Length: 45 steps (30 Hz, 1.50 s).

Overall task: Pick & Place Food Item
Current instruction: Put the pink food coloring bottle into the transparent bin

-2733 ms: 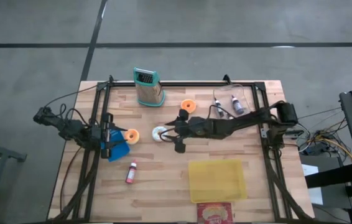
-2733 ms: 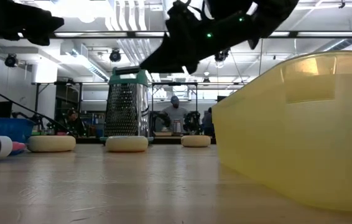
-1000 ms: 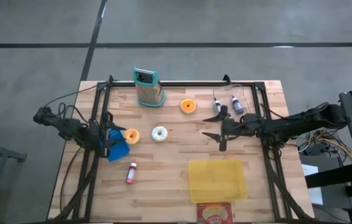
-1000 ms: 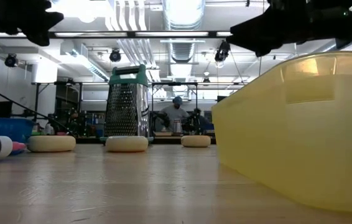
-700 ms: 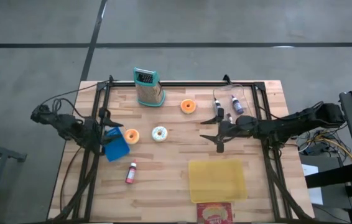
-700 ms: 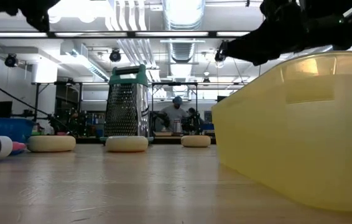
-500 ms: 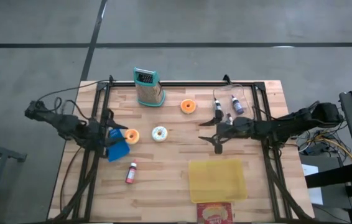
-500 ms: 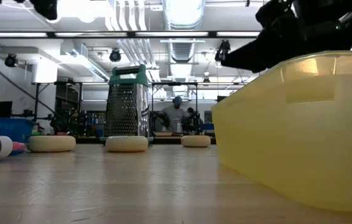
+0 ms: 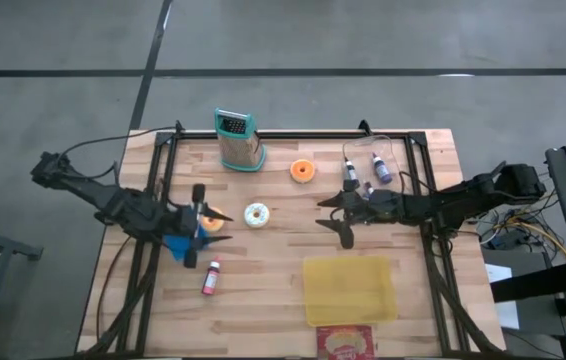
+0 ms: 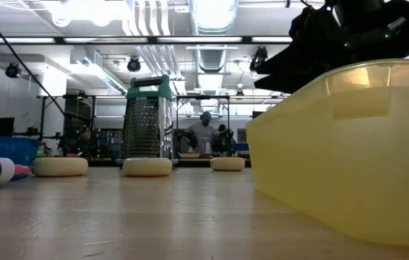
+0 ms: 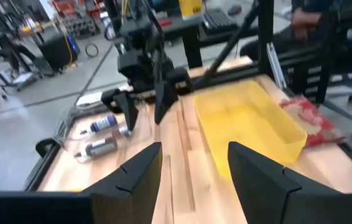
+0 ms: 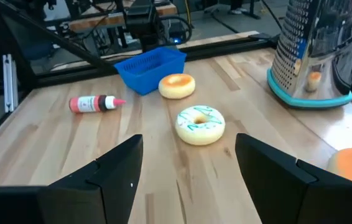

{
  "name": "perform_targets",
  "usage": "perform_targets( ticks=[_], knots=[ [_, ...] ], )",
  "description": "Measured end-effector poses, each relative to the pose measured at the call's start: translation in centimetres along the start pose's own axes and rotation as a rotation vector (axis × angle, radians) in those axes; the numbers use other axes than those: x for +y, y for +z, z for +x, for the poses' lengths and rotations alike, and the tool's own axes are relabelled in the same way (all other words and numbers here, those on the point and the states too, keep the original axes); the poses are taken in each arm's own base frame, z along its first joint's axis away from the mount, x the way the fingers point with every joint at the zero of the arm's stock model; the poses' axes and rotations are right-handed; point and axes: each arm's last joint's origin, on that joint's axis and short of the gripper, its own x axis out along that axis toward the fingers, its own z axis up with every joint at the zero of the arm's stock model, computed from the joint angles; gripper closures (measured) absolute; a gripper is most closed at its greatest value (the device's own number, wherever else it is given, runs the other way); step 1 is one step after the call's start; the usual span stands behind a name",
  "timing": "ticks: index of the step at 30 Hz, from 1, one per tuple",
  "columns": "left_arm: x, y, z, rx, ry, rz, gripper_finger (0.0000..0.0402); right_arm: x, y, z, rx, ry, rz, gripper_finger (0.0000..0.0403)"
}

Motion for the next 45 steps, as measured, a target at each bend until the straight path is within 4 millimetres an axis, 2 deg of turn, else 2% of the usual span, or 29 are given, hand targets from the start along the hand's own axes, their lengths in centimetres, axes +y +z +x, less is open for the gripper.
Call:
perform_targets(
  ticks=[6, 10, 13, 17, 22, 35, 45],
  knots=[
    [-0.3, -0.7, 0.4, 0.073, -0.006, -0.068, 0.0213, 0.0, 0.0, 0.0, 0.001, -0.001, 0.0, 0.0149],
    [-0.5, -2.6, -0.3, 0.267, -0.109, -0.18, 0.0213, 0.0, 0.0, 0.0, 0.002, -0.001, 0.0, 0.0154],
    [-0.7, -4.0, -0.5, 0.41, -0.099, -0.398, 0.0213, 0.0, 0.0, 0.0, 0.002, -0.001, 0.0, 0.0156],
    [-0.9, -4.6, -0.3, 0.48, 0.006, -0.78, 0.0213, 0.0, 0.0, 0.0, 0.002, -0.001, 0.0, 0.0154],
    [-0.8, -5.1, -0.7, 0.533, 0.088, -0.977, 0.0213, 0.0, 0.0, 0.0, 0.001, -0.001, 0.0, 0.0148],
    [-1.3, -5.8, 0.3, 0.597, 0.197, -1.153, 0.0213, 0.0, 0.0, 0.0, 0.001, -0.001, -0.001, 0.0156],
    [-2.2, -6.5, 1.5, 0.692, 0.244, -1.281, 0.0213, 0.0, 0.0, 0.0, 0.001, -0.001, -0.001, 0.0147]
  ],
)
